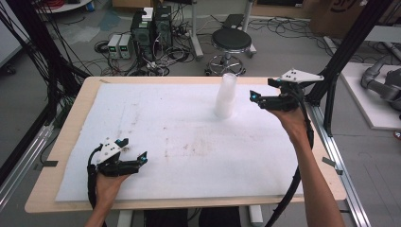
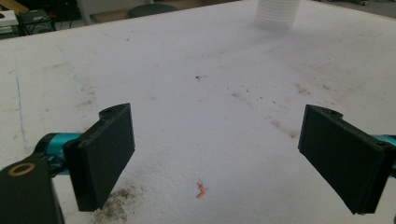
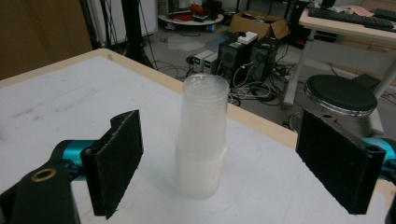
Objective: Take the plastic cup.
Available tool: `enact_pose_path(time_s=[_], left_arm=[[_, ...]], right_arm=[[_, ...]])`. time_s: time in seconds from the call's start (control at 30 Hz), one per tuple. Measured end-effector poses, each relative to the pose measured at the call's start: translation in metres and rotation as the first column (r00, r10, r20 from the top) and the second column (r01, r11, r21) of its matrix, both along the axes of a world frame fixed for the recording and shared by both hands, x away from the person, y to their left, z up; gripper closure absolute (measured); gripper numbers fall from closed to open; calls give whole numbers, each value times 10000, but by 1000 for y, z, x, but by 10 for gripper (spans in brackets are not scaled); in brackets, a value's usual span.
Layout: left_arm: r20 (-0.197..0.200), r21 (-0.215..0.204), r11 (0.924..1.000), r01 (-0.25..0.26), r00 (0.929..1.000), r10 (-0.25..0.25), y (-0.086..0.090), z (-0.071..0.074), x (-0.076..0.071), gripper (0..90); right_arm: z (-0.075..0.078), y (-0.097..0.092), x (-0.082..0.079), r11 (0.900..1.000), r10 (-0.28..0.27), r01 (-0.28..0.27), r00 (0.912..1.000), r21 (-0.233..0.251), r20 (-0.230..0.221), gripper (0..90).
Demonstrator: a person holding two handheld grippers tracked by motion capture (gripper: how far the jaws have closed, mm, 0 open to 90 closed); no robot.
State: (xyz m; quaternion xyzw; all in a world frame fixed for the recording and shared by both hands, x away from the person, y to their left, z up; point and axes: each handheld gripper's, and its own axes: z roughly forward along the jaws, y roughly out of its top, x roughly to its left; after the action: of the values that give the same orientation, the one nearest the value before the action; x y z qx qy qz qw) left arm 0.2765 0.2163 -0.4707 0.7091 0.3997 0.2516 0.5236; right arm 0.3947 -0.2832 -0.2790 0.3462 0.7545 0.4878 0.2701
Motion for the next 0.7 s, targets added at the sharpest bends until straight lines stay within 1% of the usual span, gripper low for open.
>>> enact_pose_path(time_s=[0.03,0.07,0.13,0.17,0.2,0.23,0.27,0.3,0.33,0.4,0.43,0.53,0.6,0.63,0.67,0.7], left_arm=[[-13,1,10000,6,10000,-6,0,0,0,106],[-29,4,10000,6,10000,-5,0,0,0,106],[-51,39,10000,14,10000,-14,0,0,0,106],[-60,52,10000,39,10000,-39,0,0,0,106],[-67,49,10000,42,10000,-42,0,0,0,106],[-72,41,10000,47,10000,-47,-1,0,1,106],[-79,53,10000,51,10000,-50,0,0,1,107],[-82,78,9999,69,9999,-68,0,0,1,107],[-88,65,10000,62,9999,-61,0,0,1,106],[-86,50,10000,66,9999,-66,0,0,1,107],[-119,32,10000,45,9999,-45,0,0,1,107],[-124,60,10000,57,9999,-57,-1,0,1,107],[-148,81,9999,64,9999,-63,-1,0,2,107],[-174,102,9999,86,9998,-84,-1,0,2,107],[-187,110,9999,90,9998,-88,-1,0,2,106],[-165,125,9999,101,9998,-98,-1,0,2,106]], right_arm=[[4,1,9,10000,-16,16,10000,-17,-11,150],[6,2,12,9999,-36,36,10000,-98,-82,150],[9,4,19,9999,-26,25,10000,-151,-49,150],[9,4,19,9999,-26,25,10000,-151,-49,150],[14,6,26,9997,7,-9,10000,-241,-88,150],[14,6,26,9997,7,-9,10000,-241,-88,150],[18,9,34,9994,99,-98,9999,-321,22,150],[18,9,34,9994,99,-98,9999,-321,22,150],[20,11,37,9996,114,-114,9999,-271,-17,150],[26,14,45,9987,176,-179,9998,-469,-85,150],[28,15,48,9987,226,-227,9997,-462,-23,150],[34,21,59,9977,340,-347,9993,-583,-120,150],[36,25,66,9966,521,-531,9985,-637,-169,150],[36,27,69,9957,603,-619,9979,-695,-246,150],[38,32,75,9927,704,-744,9965,-946,-454,150],[38,32,75,9927,704,-744,9965,-946,-454,150]])
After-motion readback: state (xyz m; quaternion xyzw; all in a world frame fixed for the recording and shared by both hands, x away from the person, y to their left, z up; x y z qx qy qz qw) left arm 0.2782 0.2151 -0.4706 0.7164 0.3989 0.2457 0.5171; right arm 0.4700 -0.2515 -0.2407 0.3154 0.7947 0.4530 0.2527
